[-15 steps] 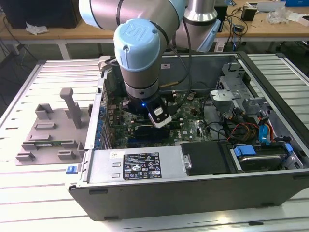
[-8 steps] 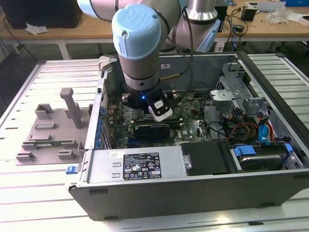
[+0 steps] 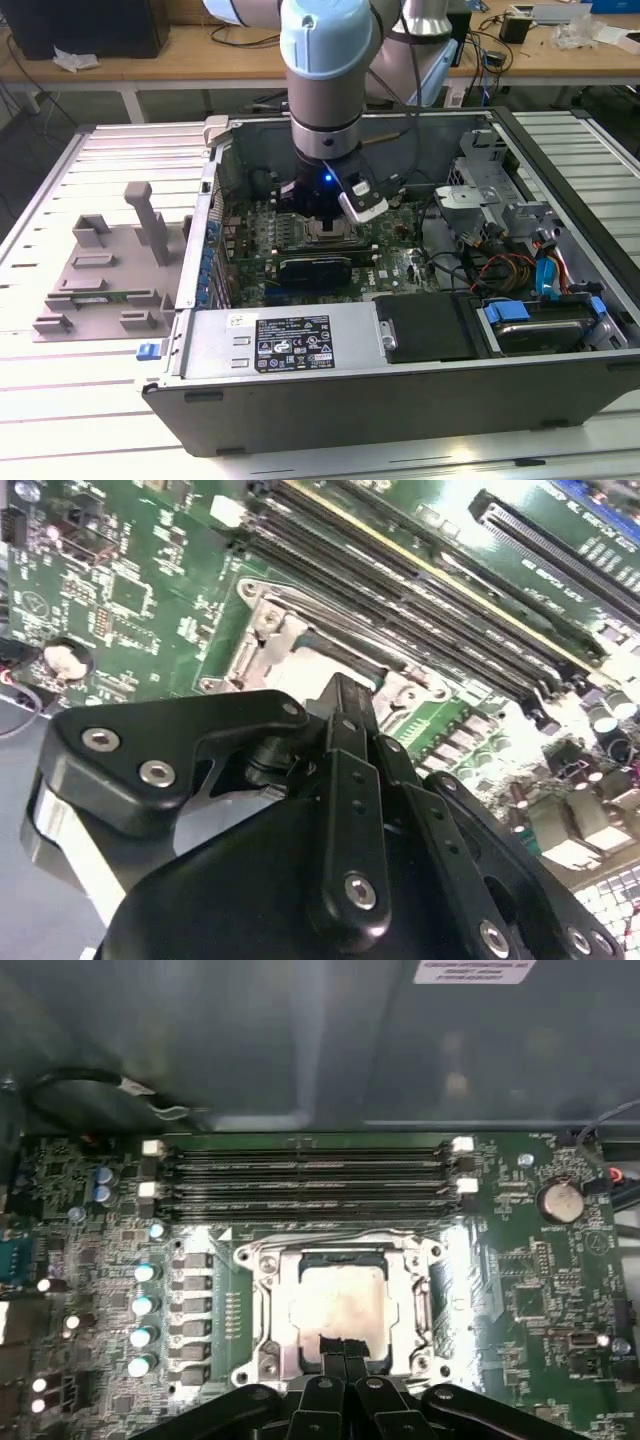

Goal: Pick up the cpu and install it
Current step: 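Install the second cpu locking lever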

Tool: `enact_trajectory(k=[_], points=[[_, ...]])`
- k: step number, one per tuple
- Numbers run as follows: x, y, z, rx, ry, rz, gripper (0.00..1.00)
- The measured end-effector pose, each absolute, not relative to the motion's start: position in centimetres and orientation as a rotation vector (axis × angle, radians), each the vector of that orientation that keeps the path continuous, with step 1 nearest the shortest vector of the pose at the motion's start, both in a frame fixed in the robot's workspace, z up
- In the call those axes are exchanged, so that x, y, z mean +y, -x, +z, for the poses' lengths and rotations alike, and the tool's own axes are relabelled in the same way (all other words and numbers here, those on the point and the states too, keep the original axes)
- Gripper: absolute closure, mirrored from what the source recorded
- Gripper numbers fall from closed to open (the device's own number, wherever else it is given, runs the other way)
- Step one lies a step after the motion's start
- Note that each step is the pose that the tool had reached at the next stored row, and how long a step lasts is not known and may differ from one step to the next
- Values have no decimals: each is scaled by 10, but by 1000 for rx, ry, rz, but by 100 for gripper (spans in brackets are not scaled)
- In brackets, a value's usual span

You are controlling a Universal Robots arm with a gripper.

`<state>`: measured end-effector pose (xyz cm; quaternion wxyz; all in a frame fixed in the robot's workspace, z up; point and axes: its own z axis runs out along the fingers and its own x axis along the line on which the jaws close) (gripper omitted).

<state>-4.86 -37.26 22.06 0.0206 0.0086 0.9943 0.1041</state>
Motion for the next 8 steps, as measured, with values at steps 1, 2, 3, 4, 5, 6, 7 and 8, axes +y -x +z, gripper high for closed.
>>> enact_trajectory(k=[1,2,3,4,5,6,7,8], points=[[-370,47,225,3083,-27,323,89],[-365,47,235,3083,-26,323,89],[-365,47,235,3083,-27,323,89],[-365,47,235,3083,-27,322,89],[-365,47,235,3083,-27,322,89],[-365,47,235,3083,-27,323,89],[-365,47,235,3083,-27,322,89],[-365,47,235,3083,-27,322,89]])
